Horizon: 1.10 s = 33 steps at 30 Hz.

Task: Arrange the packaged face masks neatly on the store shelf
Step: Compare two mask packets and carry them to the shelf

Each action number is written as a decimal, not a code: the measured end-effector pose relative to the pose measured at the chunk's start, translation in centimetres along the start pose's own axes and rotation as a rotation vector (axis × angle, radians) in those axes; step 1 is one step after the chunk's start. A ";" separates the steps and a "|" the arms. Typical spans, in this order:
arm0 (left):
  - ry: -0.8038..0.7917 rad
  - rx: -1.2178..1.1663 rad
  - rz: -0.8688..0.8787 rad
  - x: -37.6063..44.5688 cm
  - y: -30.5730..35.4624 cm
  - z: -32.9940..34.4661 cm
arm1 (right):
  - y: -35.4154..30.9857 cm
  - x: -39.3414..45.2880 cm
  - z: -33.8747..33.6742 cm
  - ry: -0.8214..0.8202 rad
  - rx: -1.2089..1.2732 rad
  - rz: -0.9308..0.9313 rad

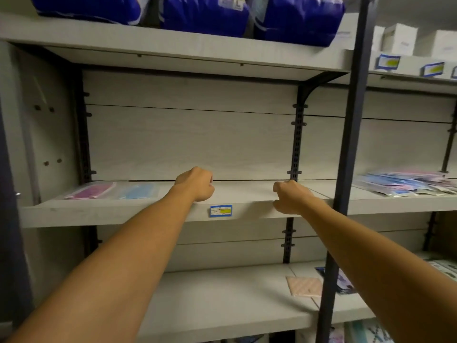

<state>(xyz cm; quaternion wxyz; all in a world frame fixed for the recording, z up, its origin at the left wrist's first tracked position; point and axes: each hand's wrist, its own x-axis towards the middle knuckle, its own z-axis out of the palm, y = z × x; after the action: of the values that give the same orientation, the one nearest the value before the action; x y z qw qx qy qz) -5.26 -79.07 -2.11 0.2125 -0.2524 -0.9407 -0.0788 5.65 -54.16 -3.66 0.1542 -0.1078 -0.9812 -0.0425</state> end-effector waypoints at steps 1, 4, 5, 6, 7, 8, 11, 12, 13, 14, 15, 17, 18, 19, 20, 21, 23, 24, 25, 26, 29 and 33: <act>-0.003 -0.004 0.008 0.1 1.3 0.0 | 1.1 -0.4 0.0 0.001 0.006 0.002; -0.014 -0.009 0.055 0.7 5.7 0.5 | 4.6 -1.5 -0.1 0.005 0.022 0.021; -0.018 -0.014 0.074 0.9 7.2 0.6 | 5.9 -1.8 -0.1 0.004 0.027 0.038; -0.024 -0.021 0.094 1.2 8.8 0.8 | 7.2 -2.1 -0.1 0.005 0.030 0.056; -0.029 -0.028 0.117 1.4 10.4 1.0 | 8.3 -2.4 -0.1 0.008 0.030 0.076; -0.033 -0.036 0.147 1.9 12.3 1.4 | 9.9 -2.8 -0.2 0.012 0.027 0.101; -0.038 -0.045 0.231 2.8 16.7 2.5 | 13.4 -3.8 -0.5 0.018 0.016 0.147; -0.035 -0.050 0.261 3.1 18.4 2.9 | 14.8 -4.3 -0.5 0.012 0.015 0.160; -0.027 -0.057 0.290 3.4 20.3 3.2 | 16.3 -4.8 -0.5 0.011 0.014 0.177; -0.012 -0.064 0.320 3.6 22.1 3.6 | 17.9 -5.3 -0.4 0.015 0.007 0.203; 0.004 -0.075 0.348 3.8 24.0 3.9 | 19.5 -5.7 -0.4 0.021 -0.008 0.228; 0.018 -0.113 0.407 4.0 27.5 4.3 | 22.5 -6.6 -0.5 0.020 -0.043 0.273; 0.015 -0.138 0.437 4.2 29.1 4.5 | 23.9 -7.0 -0.7 0.011 -0.061 0.295; 0.009 -0.161 0.467 4.4 30.6 4.7 | 25.1 -7.4 -0.9 -0.003 -0.079 0.315; 0.003 -0.178 0.496 4.6 32.0 4.8 | 26.2 -7.8 -1.1 -0.018 -0.094 0.340; -0.008 -0.192 0.523 4.8 33.3 5.0 | 27.3 -8.1 -1.3 -0.025 -0.105 0.361; -0.036 -0.221 0.559 5.3 35.9 5.3 | 29.4 -8.3 -1.4 -0.034 -0.116 0.386; -0.047 -0.227 0.574 5.7 37.2 5.6 | 30.5 -8.3 -1.3 -0.035 -0.124 0.394; -0.054 -0.231 0.586 6.1 38.5 5.9 | 31.6 -8.2 -1.3 -0.036 -0.130 0.403; -0.060 -0.235 0.594 6.5 39.6 6.3 | 32.7 -8.0 -1.2 -0.036 -0.133 0.415; -0.061 -0.221 0.597 8.4 42.5 7.4 | 36.1 -7.3 -1.0 -0.014 -0.173 0.427; -0.042 -0.144 0.559 11.9 45.2 9.2 | 40.3 -5.7 -0.3 -0.029 -0.173 0.445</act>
<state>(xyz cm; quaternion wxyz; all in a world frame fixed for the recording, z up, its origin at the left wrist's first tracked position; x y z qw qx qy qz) 5.10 -32.55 -3.29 0.1880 -0.5178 -0.8308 -0.0788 20.06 -16.07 -3.09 0.1358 -0.3348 -0.9281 -0.0898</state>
